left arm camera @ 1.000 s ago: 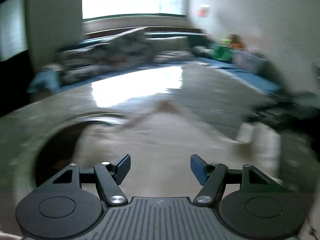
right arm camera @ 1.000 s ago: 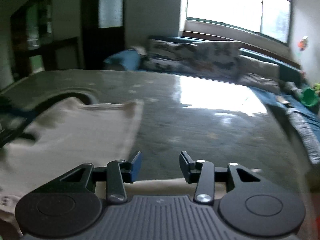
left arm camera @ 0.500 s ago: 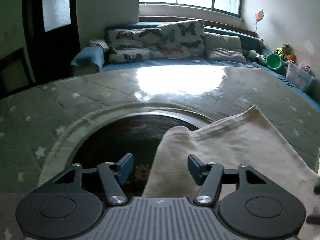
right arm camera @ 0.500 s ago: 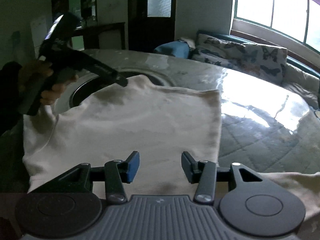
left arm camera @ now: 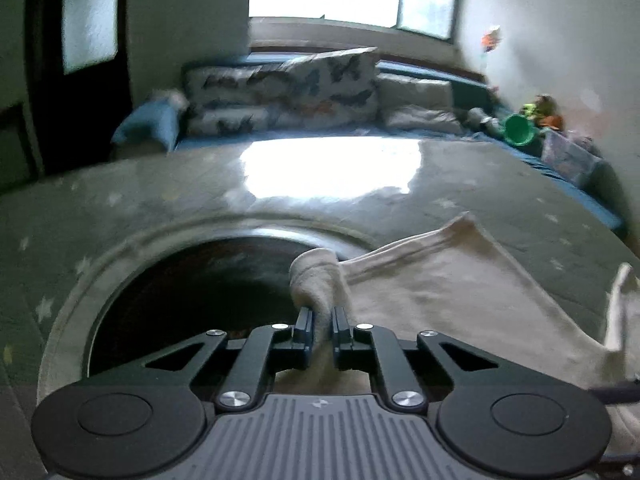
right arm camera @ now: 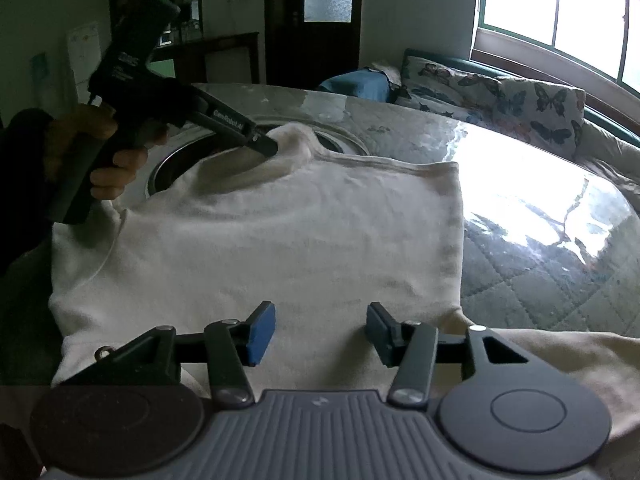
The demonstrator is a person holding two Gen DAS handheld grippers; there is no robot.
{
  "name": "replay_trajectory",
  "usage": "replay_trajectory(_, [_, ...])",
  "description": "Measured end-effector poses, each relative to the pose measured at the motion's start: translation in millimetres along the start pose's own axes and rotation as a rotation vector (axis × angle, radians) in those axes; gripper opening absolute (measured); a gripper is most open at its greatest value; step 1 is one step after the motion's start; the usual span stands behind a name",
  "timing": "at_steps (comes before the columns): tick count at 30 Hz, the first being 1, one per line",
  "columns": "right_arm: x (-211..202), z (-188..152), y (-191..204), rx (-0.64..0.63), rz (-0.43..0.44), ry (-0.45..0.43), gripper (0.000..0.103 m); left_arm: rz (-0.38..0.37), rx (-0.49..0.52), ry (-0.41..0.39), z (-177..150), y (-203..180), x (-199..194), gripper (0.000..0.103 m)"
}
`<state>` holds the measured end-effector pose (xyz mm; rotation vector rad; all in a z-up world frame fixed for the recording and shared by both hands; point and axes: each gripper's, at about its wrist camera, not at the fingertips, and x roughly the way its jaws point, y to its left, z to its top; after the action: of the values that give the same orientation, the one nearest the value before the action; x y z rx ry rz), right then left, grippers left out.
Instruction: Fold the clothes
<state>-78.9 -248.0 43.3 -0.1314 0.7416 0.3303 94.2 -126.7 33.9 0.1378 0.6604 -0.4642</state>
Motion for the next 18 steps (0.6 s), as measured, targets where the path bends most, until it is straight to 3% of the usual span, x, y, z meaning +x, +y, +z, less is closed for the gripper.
replay_trajectory(4, [0, 0, 1, 0.0, 0.001, 0.0, 0.053, -0.09, 0.14, -0.022, -13, -34, -17, 0.015])
replay_trajectory(7, [0, -1, 1, -0.001, 0.001, 0.0, 0.054, -0.172, 0.186, -0.006, -23, -49, -26, 0.028])
replay_trajectory(9, [0, -1, 2, -0.002, 0.0, 0.0, 0.054, -0.209, 0.197, -0.003, -28, -52, -31, 0.028])
replay_trajectory(14, [0, -1, 3, -0.002, -0.001, 0.001, 0.054, -0.166, 0.175, -0.05, -21, -40, -41, 0.032])
replay_trajectory(16, [1, -1, 4, -0.001, -0.001, 0.0, 0.055, -0.124, 0.136, -0.054, -15, -31, -37, 0.048])
replay_trajectory(18, [1, -2, 4, -0.001, -0.001, -0.001, 0.055, -0.106, 0.096, -0.032, -10, -22, -30, 0.049])
